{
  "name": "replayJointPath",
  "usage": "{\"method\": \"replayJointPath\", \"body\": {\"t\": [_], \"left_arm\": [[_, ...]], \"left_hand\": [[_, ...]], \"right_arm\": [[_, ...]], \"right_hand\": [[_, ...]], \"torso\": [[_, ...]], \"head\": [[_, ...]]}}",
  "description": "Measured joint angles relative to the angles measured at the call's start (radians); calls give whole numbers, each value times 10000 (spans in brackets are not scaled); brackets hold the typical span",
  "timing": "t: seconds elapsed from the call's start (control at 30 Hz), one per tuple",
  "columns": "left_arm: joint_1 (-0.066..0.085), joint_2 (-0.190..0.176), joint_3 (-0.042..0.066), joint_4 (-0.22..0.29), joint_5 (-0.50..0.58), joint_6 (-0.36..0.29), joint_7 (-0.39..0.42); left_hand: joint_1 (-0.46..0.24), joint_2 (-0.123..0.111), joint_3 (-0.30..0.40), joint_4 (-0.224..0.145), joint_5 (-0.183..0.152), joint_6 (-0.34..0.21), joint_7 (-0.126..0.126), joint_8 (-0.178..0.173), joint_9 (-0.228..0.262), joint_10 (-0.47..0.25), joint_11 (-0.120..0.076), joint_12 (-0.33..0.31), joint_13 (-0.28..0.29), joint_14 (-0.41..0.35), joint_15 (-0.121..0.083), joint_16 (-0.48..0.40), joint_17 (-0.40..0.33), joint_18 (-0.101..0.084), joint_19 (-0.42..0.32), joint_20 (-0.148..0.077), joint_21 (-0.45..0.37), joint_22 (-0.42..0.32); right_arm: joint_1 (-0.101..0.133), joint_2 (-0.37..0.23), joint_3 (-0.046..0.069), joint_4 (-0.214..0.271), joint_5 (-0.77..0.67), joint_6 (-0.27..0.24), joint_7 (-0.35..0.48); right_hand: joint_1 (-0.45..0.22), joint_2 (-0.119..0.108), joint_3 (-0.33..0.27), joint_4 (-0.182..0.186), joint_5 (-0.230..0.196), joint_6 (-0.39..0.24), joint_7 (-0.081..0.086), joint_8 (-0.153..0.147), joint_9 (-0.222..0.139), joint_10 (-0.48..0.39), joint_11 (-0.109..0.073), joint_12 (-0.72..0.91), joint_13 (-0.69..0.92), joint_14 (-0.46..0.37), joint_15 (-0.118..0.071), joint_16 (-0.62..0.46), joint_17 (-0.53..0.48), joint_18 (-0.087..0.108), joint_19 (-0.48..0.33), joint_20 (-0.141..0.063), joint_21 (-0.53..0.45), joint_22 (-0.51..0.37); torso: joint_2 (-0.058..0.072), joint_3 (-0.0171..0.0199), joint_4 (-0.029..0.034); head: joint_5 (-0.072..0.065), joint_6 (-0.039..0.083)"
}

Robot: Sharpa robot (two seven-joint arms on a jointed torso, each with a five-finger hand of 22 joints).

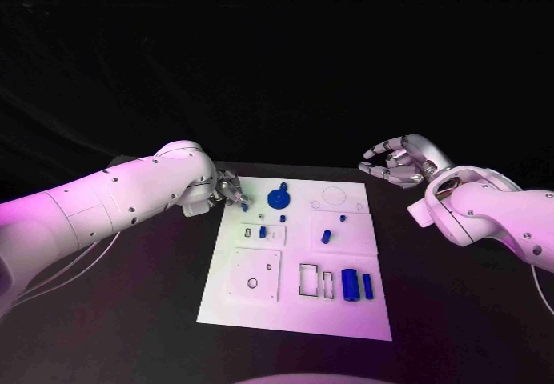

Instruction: Assemble the parts on the task board

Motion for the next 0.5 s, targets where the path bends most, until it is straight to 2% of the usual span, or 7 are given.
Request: {"method": "replayJointPath", "body": {"t": [0.1, 0.2, 0.27, 0.3, 0.43, 0.5], "left_arm": [[0, 0, 0, -4, 16, 5, 0], [6, -2, 1, -6, 39, 13, 1], [6, -3, 1, -9, 53, 24, 1], [5, -4, 1, -10, 58, 30, 1], [-8, -12, -5, -11, 73, 61, 0], [-11, -18, -7, -12, 80, 73, -3]], "left_hand": [[258, 25, 206, -95, -2, 0, 0, 9, 2, 13, -12, 0, -6, 28, -27, 0, 0, 0, 0, 0, 0, 9], [800, -19, 935, -509, -26, -81, -29, -12, -40, 6, -16, 0, -83, -1, -74, 0, 0, 0, -20, -93, 0, 20], [1011, -95, 1101, -419, 2, -103, -7, 13, -38, -12, -33, -38, -133, -1, -74, 0, 0, -1, -19, -92, 0, 21], [1074, -160, 1290, -231, 3, -149, 39, 105, -32, -13, -33, -39, -170, -1, -74, 0, 0, -1, -19, -93, 1, 37], [942, -334, 1688, 166, 3, -183, 73, 317, 0, -9, -30, -39, -233, -1, -74, 0, 0, -1, -19, -92, 39, 54], [828, -450, 2053, -71, 3, -183, 73, 331, 66, 15, -5, -38, -241, -1, -73, 0, 0, 0, -19, -92, 39, 72]], "right_arm": [[0, 0, 0, -1, 0, 0, 0], [-1, 1, 0, -3, 0, 0, 0], [-2, 2, 0, -5, 0, 0, 0], [-2, 2, 0, -5, 0, 0, 0], [-4, 3, 0, -7, 0, 0, 0], [-4, 3, 0, -10, 0, 0, 0]], "right_hand": [[0, 0, 0, 0, 0, 0, 0, 0, 0, 0, 0, 0, 0, 0, 0, 0, 0, 0, 0, 0, 0, 0], [0, 0, 0, 0, 0, 0, 0, 0, 0, 0, 0, 0, 0, 0, 0, 0, 0, 0, 0, 0, 0, -1], [0, 0, 0, 0, 0, 0, 0, 0, 0, 0, 0, 0, 0, 0, 0, 0, -1, 0, 0, 0, 0, -1], [0, 0, 0, 0, 0, 0, 0, 0, 0, 0, 0, 0, 0, 0, 0, 0, -1, 0, 0, 0, 0, -1], [0, 0, 0, 0, 0, 0, 0, 0, 0, 0, 0, 0, 0, 0, 0, 0, -1, 0, 0, 0, 0, -1], [0, 0, 0, 0, 0, 0, 0, 0, 0, 0, 0, 0, 0, 0, 0, 0, -1, 0, 0, 0, 0, -1]], "torso": [[0, -1, -1], [-1, -3, -1], [-3, -4, -2], [-5, -4, -2], [-7, -4, -3], [-10, -5, -2]], "head": [[4, -8], [10, -12], [12, -18], [13, -19], [15, -23], [17, -24]]}}
